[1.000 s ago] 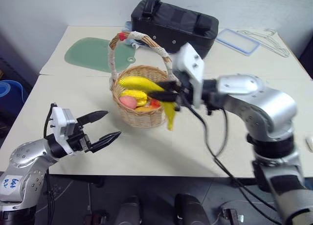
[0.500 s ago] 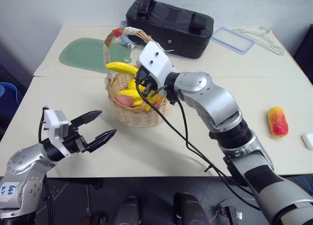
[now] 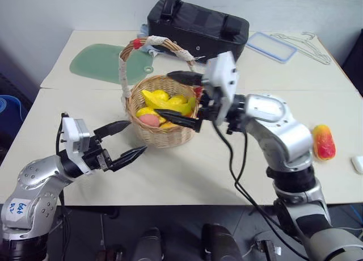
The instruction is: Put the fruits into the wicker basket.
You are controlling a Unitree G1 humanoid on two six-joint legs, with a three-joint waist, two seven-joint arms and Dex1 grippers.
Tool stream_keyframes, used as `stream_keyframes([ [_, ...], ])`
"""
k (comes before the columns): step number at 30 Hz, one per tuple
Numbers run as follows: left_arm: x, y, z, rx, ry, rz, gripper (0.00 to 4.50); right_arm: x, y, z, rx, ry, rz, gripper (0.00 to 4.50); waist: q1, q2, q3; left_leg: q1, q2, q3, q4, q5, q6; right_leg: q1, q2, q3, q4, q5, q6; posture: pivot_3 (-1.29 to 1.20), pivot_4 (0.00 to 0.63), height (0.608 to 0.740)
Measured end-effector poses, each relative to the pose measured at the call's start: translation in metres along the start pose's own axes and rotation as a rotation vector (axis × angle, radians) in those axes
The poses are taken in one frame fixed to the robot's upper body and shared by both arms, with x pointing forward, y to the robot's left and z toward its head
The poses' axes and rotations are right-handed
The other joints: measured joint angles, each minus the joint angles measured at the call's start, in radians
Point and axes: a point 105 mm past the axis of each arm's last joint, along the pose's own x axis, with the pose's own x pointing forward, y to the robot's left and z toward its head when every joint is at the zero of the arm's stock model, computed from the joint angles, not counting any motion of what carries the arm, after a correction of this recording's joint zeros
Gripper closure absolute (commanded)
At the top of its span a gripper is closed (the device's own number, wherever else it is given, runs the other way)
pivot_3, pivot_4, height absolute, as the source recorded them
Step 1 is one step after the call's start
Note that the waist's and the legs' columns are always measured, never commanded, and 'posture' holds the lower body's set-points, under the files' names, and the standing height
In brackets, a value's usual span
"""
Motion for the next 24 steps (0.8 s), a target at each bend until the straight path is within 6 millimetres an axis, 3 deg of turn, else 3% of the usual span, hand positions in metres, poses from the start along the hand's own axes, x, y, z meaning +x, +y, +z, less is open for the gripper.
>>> stream_keyframes([
  [6, 0.01, 0.0, -0.007, -0.037, 0.004, -0.084, 0.0, -0.056, 0.01, 0.004, 0.127, -0.069, -0.062, 0.04, 0.005, 0.0, 0.0, 0.001, 0.0, 0.0, 0.0, 0.0, 0.0, 0.001, 0.0, 0.0, -0.001, 0.0, 0.0, 0.0, 0.15, 0.74],
  [11, 0.028, 0.003, 0.002, 0.0, -0.029, -0.188, 0.0, -0.161, 0.011, -0.03, 0.171, 0.13, -0.415, 0.04, 0.05, -0.001, 0.0, 0.001, -0.001, 0.003, 0.0, -0.001, 0.002, 0.003, 0.0, 0.001, -0.006, 0.0, 0.0, 0.0, 0.15, 0.74],
  [14, 0.043, -0.007, 0.003, 0.019, -0.035, -0.293, 0.0, -0.228, 0.016, -0.034, 0.079, 0.223, -0.69, 0.04, 0.057, -0.001, -0.001, 0.003, -0.001, 0.005, 0.0, -0.001, 0.002, 0.004, 0.0, 0.001, -0.006, 0.0, 0.0, 0.0, 0.15, 0.74],
  [17, 0.058, -0.021, 0.002, 0.01, -0.041, -0.403, 0.0, -0.294, 0.034, -0.036, -0.024, 0.37, -0.918, 0.04, 0.061, -0.001, -0.001, 0.003, -0.001, 0.006, 0.0, -0.001, 0.002, 0.005, 0.0, 0.002, -0.006, 0.0, 0.001, 0.0, 0.15, 0.74],
  [19, 0.065, -0.027, 0.002, -0.001, -0.039, -0.452, 0.0, -0.324, 0.048, -0.037, -0.049, 0.435, -1.012, 0.04, 0.049, 0.0, -0.001, 0.004, -0.001, 0.009, 0.0, -0.001, 0.003, 0.005, 0.0, 0.003, -0.007, 0.0, 0.0, 0.0, 0.15, 0.74],
  [24, 0.071, -0.035, 0.002, -0.05, -0.028, -0.519, 0.0, -0.4, 0.105, -0.048, 0.008, 0.627, -1.255, 0.04, 0.044, 0.001, -0.002, 0.013, 0.0, 0.011, -0.005, -0.001, 0.002, 0.008, 0.0, 0.006, -0.006, -0.001, -0.001, 0.0, 0.15, 0.74],
])
